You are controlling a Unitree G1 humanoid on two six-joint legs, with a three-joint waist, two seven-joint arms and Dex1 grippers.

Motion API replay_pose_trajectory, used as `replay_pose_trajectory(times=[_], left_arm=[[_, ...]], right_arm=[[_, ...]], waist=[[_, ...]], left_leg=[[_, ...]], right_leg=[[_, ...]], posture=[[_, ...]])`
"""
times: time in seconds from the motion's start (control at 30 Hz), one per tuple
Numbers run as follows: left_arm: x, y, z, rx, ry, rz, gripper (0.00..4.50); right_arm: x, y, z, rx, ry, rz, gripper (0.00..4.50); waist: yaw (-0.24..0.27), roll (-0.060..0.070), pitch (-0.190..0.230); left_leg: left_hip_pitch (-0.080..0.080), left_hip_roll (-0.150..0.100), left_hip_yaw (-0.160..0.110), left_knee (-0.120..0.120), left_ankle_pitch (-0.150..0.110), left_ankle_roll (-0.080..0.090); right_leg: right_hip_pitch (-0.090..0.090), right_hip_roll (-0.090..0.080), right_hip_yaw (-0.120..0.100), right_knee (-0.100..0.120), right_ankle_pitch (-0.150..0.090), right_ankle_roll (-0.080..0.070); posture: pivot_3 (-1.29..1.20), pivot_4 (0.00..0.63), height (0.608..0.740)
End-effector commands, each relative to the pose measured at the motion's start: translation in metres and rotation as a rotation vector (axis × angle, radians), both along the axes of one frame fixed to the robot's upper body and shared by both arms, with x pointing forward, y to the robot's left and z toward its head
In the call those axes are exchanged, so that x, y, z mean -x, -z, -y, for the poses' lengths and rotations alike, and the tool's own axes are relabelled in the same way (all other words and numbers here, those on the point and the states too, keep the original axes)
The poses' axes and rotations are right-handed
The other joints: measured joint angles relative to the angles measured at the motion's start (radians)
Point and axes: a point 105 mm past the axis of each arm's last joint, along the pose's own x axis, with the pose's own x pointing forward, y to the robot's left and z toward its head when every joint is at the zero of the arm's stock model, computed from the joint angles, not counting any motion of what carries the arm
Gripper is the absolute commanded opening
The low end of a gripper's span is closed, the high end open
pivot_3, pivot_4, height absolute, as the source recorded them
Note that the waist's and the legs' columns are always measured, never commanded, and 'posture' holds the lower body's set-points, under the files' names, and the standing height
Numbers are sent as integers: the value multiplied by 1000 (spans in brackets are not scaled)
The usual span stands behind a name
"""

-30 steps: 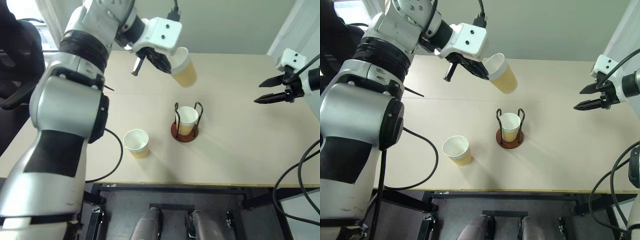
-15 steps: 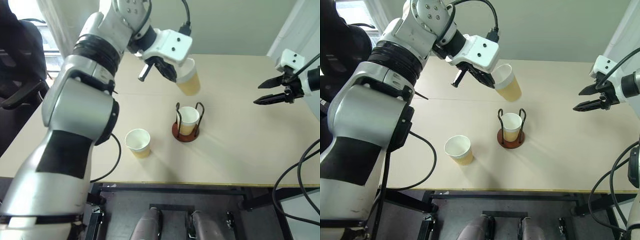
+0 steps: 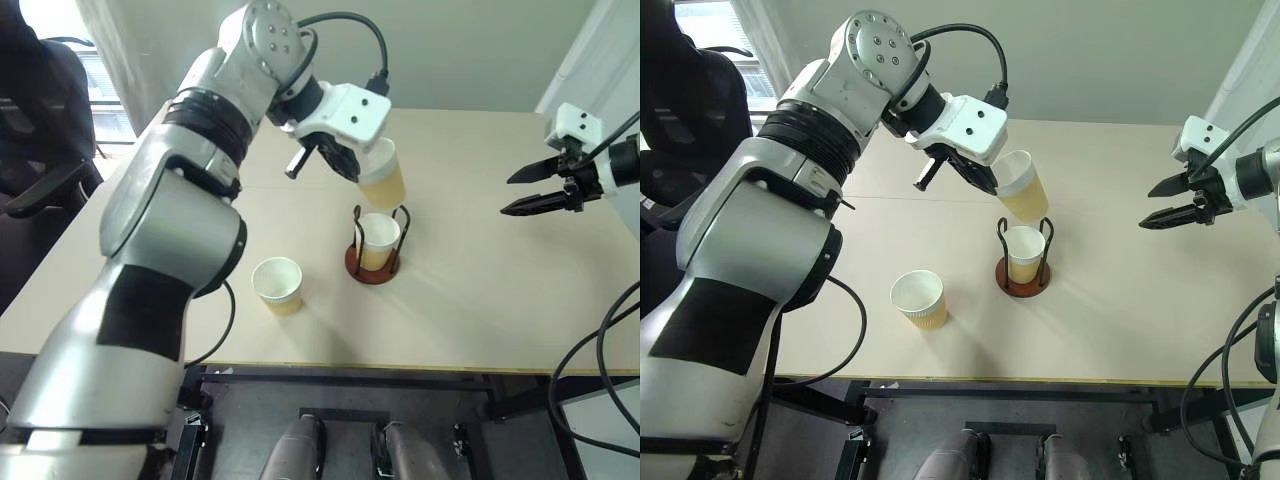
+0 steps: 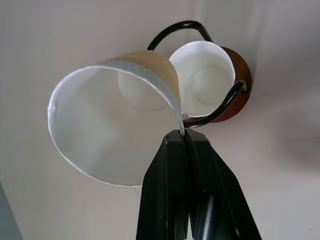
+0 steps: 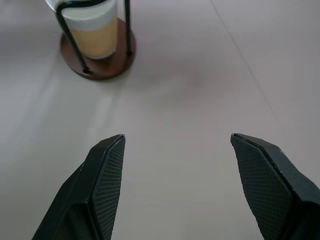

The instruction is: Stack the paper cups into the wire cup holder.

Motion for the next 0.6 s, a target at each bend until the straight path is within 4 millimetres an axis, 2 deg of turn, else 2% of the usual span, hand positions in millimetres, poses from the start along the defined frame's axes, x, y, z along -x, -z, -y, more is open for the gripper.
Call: replay_pose_trajectory(times=[0.03,0.23,0.6], left_arm=[[6,-6,1,-1,30,-8,41],[7,-4,2,-8,32,-22,41],[10,4,5,-26,50,-55,41]], right_arm=[[15,-27,-14,-76,-66,45,3421],[25,-36,-20,-115,-99,37,3421],[35,-37,-23,-125,-119,10,3421]], waist=[[1,0,0],[0,0,0],[1,0,0]], left_leg=[[0,0,0,0,0,0],[1,0,1,1,0,1],[1,0,2,2,0,2]], right_leg=[[0,0,0,0,0,0],[2,0,0,0,-3,1],[3,0,0,0,-3,2]], posture=[[0,150,740],[0,150,740],[0,150,740]])
